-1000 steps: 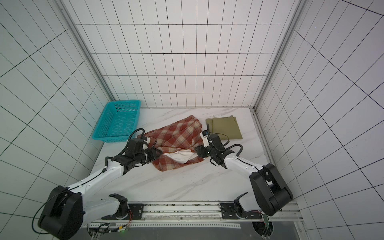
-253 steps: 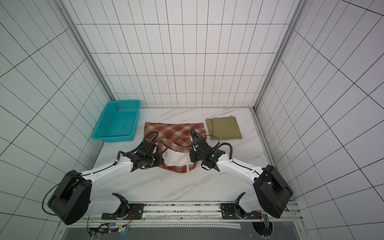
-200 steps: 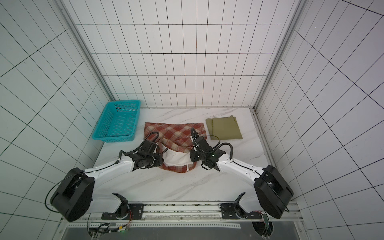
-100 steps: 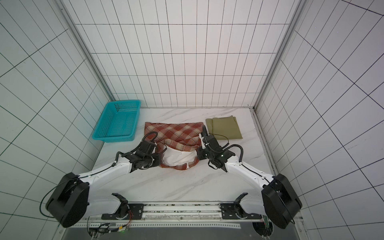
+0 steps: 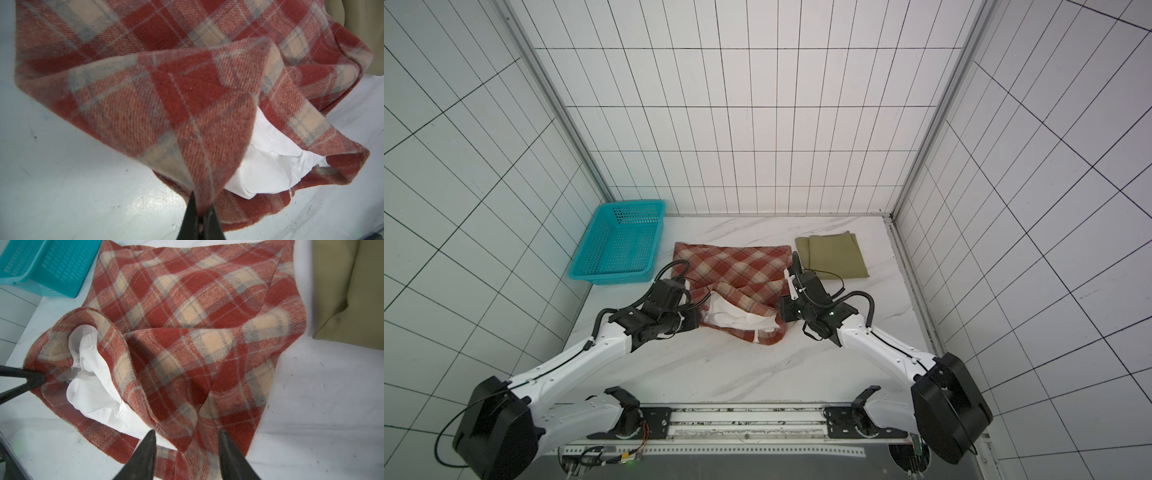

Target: Fold and stack the skirts

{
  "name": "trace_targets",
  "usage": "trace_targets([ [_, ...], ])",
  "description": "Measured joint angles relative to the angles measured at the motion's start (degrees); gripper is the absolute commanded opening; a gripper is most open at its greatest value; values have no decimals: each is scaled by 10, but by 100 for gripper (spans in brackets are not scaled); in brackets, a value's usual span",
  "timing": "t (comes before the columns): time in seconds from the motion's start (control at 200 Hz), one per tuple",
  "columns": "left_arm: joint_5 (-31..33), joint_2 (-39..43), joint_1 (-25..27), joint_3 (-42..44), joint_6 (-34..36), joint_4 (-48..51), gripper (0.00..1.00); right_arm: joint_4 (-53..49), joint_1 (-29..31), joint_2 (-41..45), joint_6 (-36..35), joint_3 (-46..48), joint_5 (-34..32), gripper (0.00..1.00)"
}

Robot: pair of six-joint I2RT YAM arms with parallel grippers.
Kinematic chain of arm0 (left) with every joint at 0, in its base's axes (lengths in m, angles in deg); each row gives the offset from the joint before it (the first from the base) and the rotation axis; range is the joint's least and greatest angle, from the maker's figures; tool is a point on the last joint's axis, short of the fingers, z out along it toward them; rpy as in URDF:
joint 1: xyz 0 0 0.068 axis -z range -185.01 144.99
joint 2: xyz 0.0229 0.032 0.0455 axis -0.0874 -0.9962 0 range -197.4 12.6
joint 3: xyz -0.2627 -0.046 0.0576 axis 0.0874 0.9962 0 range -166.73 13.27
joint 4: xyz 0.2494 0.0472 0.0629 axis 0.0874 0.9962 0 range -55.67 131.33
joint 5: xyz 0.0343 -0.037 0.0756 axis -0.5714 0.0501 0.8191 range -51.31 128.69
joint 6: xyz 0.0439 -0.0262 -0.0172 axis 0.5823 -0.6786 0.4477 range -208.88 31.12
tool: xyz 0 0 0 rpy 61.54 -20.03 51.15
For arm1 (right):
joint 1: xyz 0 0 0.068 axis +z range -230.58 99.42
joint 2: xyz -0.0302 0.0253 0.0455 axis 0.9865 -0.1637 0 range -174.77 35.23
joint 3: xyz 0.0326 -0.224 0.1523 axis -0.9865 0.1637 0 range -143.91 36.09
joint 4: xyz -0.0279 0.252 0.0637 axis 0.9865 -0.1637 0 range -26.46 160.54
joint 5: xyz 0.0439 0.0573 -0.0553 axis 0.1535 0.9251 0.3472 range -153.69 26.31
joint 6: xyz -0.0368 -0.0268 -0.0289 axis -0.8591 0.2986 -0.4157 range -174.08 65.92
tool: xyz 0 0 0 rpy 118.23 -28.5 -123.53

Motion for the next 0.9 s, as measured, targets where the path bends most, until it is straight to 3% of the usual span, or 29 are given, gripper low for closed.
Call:
trace_targets([
  [0.24, 0, -1, 0, 0, 0, 2, 0, 0, 24, -39, -14, 0, -3, 40],
  [0.48, -1, -3, 0, 0, 2, 2, 0, 0, 41, -60, -17, 0, -22, 37],
  [0.535, 0, -3, 0, 0, 2, 2, 0, 0, 41, -60, -20, 0, -27, 25],
  [0.605, 0, -5, 0, 0, 2, 1, 0, 0, 43, -64, -24, 0, -32, 0],
  [0.78, 0, -18, -12, -35, 11, 18, 0, -13, 43, -72, -27, -2, -59, 0],
  [0.9, 0, -22, -65, -104, 39, 42, 0, -29, 23, -50, -35, -6, -83, 0],
])
